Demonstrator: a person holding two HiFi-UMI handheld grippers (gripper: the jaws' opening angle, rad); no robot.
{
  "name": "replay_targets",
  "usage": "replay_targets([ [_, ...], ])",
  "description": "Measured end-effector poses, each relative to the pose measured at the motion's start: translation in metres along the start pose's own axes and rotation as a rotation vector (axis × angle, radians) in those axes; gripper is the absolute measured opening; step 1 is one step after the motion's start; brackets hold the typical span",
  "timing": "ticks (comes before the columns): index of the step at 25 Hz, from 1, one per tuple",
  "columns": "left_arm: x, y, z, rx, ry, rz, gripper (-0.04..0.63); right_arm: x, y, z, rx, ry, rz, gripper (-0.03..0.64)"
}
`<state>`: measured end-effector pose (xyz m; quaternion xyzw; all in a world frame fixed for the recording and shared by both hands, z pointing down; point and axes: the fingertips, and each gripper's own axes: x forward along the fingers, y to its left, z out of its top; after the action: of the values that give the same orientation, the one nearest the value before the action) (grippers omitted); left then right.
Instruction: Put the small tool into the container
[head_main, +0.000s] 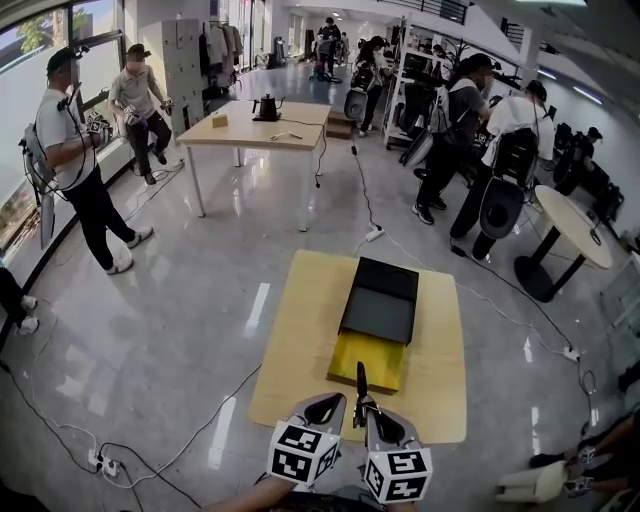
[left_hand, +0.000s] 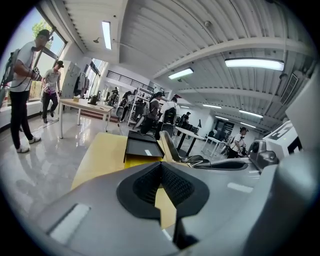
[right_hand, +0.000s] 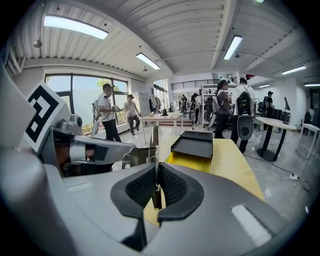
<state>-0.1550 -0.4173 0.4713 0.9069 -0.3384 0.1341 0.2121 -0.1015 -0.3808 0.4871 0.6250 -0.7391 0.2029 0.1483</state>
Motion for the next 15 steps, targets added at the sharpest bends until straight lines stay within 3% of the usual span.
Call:
replay_targets([
  [3,0.01,0.078,0.035,-0.004,0.004,-0.008,0.002,0.071,0.031,0.039,0.005,0.005,-0.007,0.008],
  [4,0.012,0.086,0.036,-0.006,0.007,-0.009,0.002,0.079,0.033,0.041,0.009,0.008,-0.009,0.008],
  [7,0.018,0.074,0.033,-0.012,0.014,-0.005,0.002,0.069,0.018,0.038,0.015,0.01,-0.014,0.008],
  [15,0.097,0.082,0.049,-0.021,0.012,0.023,0.002,0.12,-0.049,0.053,0.008,0.012,0.008,0.008],
])
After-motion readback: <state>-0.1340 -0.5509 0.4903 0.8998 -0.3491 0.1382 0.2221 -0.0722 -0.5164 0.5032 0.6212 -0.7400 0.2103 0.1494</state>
